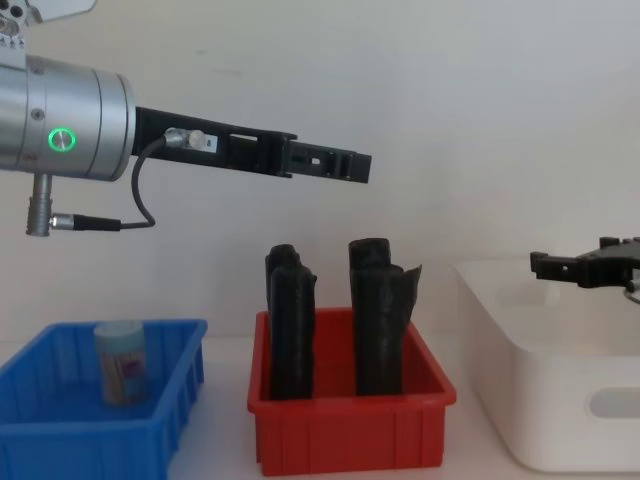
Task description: Pick the cotton swabs from the blue box and place them into the white box.
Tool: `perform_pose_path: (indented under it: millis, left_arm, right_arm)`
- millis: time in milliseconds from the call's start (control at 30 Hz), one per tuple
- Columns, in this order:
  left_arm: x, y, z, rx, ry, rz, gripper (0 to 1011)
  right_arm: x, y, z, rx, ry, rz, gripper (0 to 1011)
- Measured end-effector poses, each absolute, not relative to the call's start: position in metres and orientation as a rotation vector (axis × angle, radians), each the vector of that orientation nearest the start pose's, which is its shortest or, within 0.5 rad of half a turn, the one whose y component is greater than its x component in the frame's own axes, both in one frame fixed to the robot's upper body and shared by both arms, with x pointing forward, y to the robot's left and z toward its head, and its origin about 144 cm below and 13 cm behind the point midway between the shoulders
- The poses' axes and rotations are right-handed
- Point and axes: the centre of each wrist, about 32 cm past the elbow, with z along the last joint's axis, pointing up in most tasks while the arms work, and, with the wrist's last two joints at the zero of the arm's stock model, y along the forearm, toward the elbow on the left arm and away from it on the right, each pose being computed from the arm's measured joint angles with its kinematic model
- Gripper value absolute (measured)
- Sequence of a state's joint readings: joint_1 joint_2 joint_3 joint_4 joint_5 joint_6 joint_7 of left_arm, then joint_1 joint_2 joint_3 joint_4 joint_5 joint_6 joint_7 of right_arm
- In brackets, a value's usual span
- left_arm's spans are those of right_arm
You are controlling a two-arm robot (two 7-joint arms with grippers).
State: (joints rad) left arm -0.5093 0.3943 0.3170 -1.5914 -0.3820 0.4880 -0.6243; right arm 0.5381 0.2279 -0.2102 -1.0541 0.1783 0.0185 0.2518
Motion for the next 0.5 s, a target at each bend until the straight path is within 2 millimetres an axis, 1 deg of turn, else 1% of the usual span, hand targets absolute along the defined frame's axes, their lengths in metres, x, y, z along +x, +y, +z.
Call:
perform_pose_path:
  millis: [500]
  left_arm:
    - [0.5556,0.2455,1.3188,0.174,0.002,0.684,1004]
  right_arm:
    - [0.5990,-0.2729,1.1940,-0.098,-0.074,-1.256,1001]
